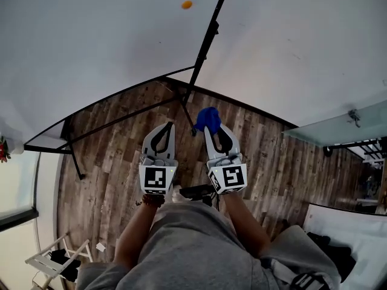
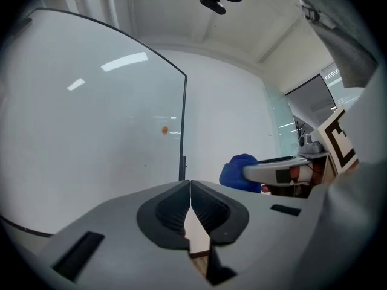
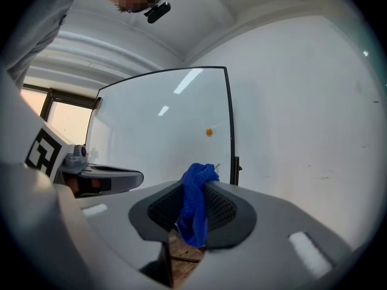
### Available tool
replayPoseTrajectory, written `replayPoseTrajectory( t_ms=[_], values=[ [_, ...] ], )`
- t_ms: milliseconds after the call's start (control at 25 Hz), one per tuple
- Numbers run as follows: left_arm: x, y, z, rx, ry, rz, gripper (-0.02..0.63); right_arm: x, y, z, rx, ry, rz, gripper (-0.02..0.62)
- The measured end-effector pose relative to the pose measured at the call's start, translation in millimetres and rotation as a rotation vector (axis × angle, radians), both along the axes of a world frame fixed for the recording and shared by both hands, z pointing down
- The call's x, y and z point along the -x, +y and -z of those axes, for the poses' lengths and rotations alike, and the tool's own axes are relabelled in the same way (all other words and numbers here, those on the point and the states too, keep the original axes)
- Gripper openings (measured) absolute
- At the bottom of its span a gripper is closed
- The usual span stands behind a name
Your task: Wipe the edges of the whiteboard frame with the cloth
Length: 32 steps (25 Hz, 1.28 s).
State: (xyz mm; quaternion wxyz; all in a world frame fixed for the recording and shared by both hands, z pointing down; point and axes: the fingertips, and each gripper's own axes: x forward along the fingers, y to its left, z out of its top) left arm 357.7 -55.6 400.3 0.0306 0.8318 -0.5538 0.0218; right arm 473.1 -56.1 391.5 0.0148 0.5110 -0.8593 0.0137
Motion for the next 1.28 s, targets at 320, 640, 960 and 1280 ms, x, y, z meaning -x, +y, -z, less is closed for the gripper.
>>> replayPoseTrajectory(
  t_ms=[320,640,960,1280],
  values=[
    [36,-86,-2,0.010,0.019,-0.023,0.012,25,-87,0,0.021,0.010,-0.026,0.101],
    [35,-143,-21,0.065,-0.005,-0.044,0.012,23,-149,-16,0.059,-0.018,-0.041,0.101],
    [8,-189,-32,0.095,-0.073,-0.028,0.012,1,-218,-55,0.127,-0.094,0.017,0.101],
    [-13,-218,-54,0.141,-0.066,0.023,0.012,-18,-260,-105,0.190,-0.082,0.062,0.101]
  ],
)
